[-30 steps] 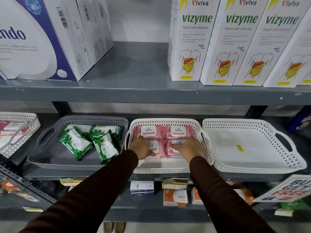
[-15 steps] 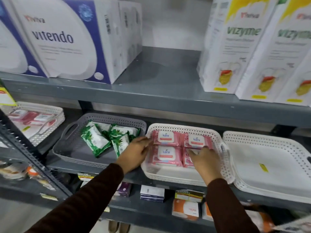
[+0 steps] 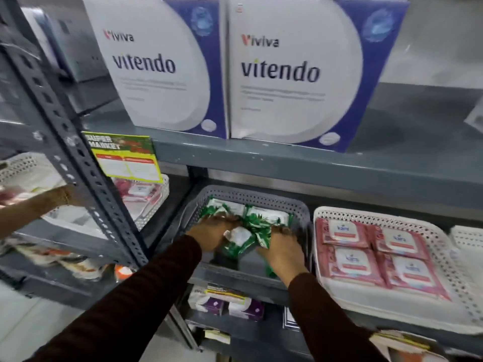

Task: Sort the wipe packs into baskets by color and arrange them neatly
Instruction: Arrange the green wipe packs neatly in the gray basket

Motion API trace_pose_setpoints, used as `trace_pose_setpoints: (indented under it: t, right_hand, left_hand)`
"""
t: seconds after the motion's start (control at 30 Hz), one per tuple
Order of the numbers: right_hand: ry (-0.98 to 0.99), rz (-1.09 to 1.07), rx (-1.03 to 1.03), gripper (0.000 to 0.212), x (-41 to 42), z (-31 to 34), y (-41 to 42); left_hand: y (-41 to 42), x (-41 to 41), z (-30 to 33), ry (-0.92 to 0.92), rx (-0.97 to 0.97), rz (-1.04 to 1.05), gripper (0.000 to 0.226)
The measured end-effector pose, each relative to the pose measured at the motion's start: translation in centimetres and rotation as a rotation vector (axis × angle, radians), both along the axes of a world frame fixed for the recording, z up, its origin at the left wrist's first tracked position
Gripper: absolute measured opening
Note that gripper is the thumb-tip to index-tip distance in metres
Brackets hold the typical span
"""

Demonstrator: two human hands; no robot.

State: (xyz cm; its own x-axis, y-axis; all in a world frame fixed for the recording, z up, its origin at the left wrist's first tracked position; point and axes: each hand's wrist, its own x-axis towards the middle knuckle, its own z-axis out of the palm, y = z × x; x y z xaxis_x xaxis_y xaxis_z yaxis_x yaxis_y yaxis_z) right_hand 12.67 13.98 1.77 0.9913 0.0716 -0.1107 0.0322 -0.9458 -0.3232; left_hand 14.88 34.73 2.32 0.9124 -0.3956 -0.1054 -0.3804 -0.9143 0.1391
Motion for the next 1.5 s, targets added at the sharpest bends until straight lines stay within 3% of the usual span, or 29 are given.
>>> trace_pose_setpoints:
  t: [0.17,0.37,0.63,0.97,1.07,1.17,1.3,1.4,1.5]
  right_hand:
    - [0.159,0.121,0.135,0.061,0.4,-1.3,-0.8]
    - [0.270,0.231,0.297,0.074,0.3,-2.4,-1.5]
    - [0.167,0.327,0.207,0.078,3.1,-3.3,0.4]
    - [0.157,0.368,0.187,0.079,2.9,-4.4,0.8]
    - [0.057,0.283,0.336,0.064,1.6,-3.8,-0.2]
    - [-0.154,0.185,0.419,0.054,-0.6,-3.0,-3.4]
    - [-0.269,-0.024,0.305,0.049,-3.5,-3.0,-10.4]
    - [-0.239,-0.214,0.168,0.048,-5.7,-3.1,-16.1]
    - [-0.229,-0.252,0.085,0.050,-8.0,-2.8,-20.4]
  left_hand:
    - [2.0,0.1,-0.7,0.234,0.130,0.142,0.039]
    - [3.4,-0.6,-2.2,0.350,-0.048,0.137,0.072]
    - [2.7,1.3,-3.2,0.320,-0.204,0.217,0.074]
    - [2.7,2.1,-3.7,0.306,-0.172,0.230,0.072]
    - [2.1,1.5,-3.6,0.220,-0.149,0.235,0.070]
    - [-0.4,-0.2,-3.8,0.023,-0.192,0.169,0.073]
    - [-6.7,-3.6,-3.8,-0.076,-0.387,-0.057,0.066]
    - [-12.4,-6.1,-3.6,-0.149,-0.371,-0.271,0.058]
    - [-18.4,-8.4,-3.6,-0.162,-0.293,-0.312,0.060]
